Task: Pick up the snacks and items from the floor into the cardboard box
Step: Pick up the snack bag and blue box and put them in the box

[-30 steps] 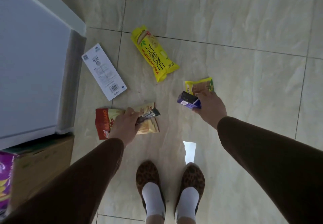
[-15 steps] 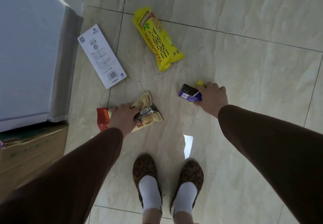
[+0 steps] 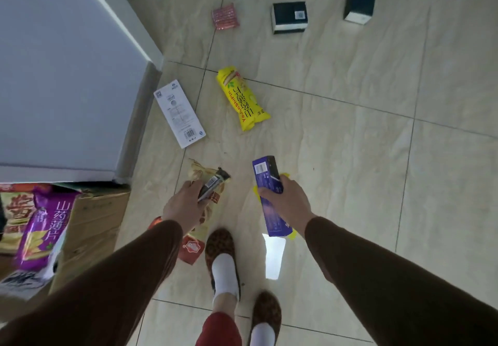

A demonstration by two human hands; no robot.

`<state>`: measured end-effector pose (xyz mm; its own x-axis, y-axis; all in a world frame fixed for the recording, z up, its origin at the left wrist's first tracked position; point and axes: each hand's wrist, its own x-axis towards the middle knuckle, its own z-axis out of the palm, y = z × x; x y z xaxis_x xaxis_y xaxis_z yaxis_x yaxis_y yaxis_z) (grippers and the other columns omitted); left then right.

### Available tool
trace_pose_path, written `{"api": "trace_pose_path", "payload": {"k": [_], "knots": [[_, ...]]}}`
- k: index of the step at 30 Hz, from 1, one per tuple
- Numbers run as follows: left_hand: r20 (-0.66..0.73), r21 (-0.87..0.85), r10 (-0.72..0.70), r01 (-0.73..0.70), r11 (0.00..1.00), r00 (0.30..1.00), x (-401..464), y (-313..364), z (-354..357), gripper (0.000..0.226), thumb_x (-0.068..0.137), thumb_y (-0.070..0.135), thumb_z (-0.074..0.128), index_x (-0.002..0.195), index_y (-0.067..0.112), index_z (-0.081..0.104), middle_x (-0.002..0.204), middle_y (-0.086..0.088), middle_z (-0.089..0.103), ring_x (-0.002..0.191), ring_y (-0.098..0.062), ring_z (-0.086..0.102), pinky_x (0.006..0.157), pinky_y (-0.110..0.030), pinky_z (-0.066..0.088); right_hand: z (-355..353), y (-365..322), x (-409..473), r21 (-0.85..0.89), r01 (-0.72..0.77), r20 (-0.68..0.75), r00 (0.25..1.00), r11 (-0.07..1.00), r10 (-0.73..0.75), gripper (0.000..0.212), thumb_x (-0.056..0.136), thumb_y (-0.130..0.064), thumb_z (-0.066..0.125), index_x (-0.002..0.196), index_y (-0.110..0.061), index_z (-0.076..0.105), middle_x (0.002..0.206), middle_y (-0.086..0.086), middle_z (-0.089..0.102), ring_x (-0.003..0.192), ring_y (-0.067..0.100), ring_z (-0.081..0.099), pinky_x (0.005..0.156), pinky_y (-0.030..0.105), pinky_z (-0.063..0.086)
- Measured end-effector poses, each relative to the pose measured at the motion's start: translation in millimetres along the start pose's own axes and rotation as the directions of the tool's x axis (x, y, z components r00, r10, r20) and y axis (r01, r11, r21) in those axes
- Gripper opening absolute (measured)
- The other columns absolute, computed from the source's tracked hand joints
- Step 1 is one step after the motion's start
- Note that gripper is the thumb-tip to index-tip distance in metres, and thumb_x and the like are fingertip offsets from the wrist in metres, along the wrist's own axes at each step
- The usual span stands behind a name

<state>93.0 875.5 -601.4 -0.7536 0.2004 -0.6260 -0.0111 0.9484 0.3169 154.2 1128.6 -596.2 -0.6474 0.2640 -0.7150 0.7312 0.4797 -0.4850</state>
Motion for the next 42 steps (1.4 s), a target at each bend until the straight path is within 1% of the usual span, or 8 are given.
{"api": "trace_pose_path", "payload": {"k": [5, 10, 14, 20, 23, 29, 37, 42], "knots": [[-0.119, -0.078, -0.050, 0.041, 0.996, 0.992, -63, -3, -26, 0.048, 0.099, 0.032, 0.058, 0.144, 0.024, 0.045, 0.119, -0.002, 0.057, 0.085, -0.020, 0.060, 0.072, -0.036, 0.054, 10, -26, -58, 0.078, 0.052, 0.014, 0.998, 0.996, -0.053, 0.042, 0.087, -0.055, 0.072, 0.106, -0.021, 0.059, 0.105, 0.005, 0.067, 0.088, 0.022, 0.069, 0.071, 0.030, 0.050], [-0.217, -0.190, -0.109, 0.068, 0.979, 0.970, -135, -32, -40, 0.057, 0.099, 0.026, 0.058, 0.152, 0.027, 0.036, 0.121, -0.001, 0.058, 0.083, -0.016, 0.063, 0.067, -0.035, 0.060, 40, -47, -118, 0.171, 0.066, 0.033, 0.997, 0.983, -0.073, 0.034, 0.088, -0.052, 0.073, 0.100, -0.024, 0.058, 0.107, 0.006, 0.066, 0.088, 0.023, 0.068, 0.059, 0.024, 0.041], [-0.257, -0.249, -0.183, 0.118, 0.961, 0.949, -184, -69, -49, 0.059, 0.099, 0.027, 0.058, 0.152, 0.029, 0.035, 0.122, 0.000, 0.057, 0.079, -0.014, 0.065, 0.060, -0.035, 0.062, 73, -59, -162, 0.165, 0.084, 0.071, 0.993, 0.983, -0.097, 0.032, 0.088, -0.049, 0.075, 0.096, -0.023, 0.059, 0.100, 0.003, 0.068, 0.076, 0.013, 0.067, 0.056, 0.024, 0.040], [-0.278, -0.306, -0.220, 0.131, 0.943, 0.935, -238, -139, -77, 0.056, 0.099, 0.025, 0.057, 0.151, 0.026, 0.036, 0.129, -0.006, 0.059, 0.103, -0.024, 0.066, 0.084, -0.047, 0.061, 143, -97, -212, 0.182, 0.065, 0.063, 0.995, 0.981, -0.078, 0.040, 0.083, -0.060, 0.073, 0.101, -0.026, 0.061, 0.111, 0.004, 0.067, 0.088, 0.021, 0.070, 0.062, 0.028, 0.045], [-0.285, -0.343, -0.227, 0.122, 0.931, 0.931, -262, -184, -93, 0.056, 0.100, 0.022, 0.057, 0.151, 0.025, 0.036, 0.125, -0.005, 0.057, 0.101, -0.021, 0.062, 0.087, -0.043, 0.059, 186, -127, -236, 0.162, 0.088, 0.055, 0.994, 0.983, -0.098, 0.042, 0.086, -0.060, 0.072, 0.108, -0.026, 0.061, 0.112, 0.003, 0.065, 0.090, 0.019, 0.069, 0.064, 0.028, 0.050], [-0.258, -0.294, -0.212, 0.132, 0.947, 0.942, -306, -301, -125, 0.063, 0.098, 0.027, 0.059, 0.155, 0.029, 0.031, 0.132, -0.006, 0.057, 0.106, -0.025, 0.064, 0.085, -0.043, 0.061, 291, -193, -281, 0.183, 0.058, 0.015, 0.998, 0.981, -0.062, 0.046, 0.079, -0.066, 0.071, 0.103, -0.028, 0.061, 0.111, 0.005, 0.067, 0.091, 0.024, 0.071, 0.085, 0.044, 0.062], [-0.197, -0.228, -0.221, 0.174, 0.958, 0.955, -308, -420, -187, 0.059, 0.099, 0.027, 0.058, 0.153, 0.024, 0.034, 0.126, -0.007, 0.056, 0.099, -0.023, 0.064, 0.078, -0.038, 0.059, 389, -272, -312, 0.228, 0.036, 0.027, 0.999, 0.973, -0.044, 0.042, 0.088, -0.054, 0.073, 0.112, -0.022, 0.060, 0.115, 0.006, 0.064, 0.085, 0.017, 0.067, 0.058, 0.026, 0.046], [-0.196, -0.167, -0.206, 0.174, 0.971, 0.959, -280, -466, -222, 0.050, 0.098, 0.029, 0.059, 0.145, 0.023, 0.041, 0.121, -0.010, 0.058, 0.096, -0.029, 0.065, 0.083, -0.048, 0.059, 426, -313, -300, 0.282, 0.013, 0.069, 0.997, 0.959, -0.034, 0.058, 0.086, -0.058, 0.074, 0.131, -0.025, 0.055, 0.122, 0.002, 0.066, 0.098, 0.021, 0.070, 0.077, 0.034, 0.059]]}}
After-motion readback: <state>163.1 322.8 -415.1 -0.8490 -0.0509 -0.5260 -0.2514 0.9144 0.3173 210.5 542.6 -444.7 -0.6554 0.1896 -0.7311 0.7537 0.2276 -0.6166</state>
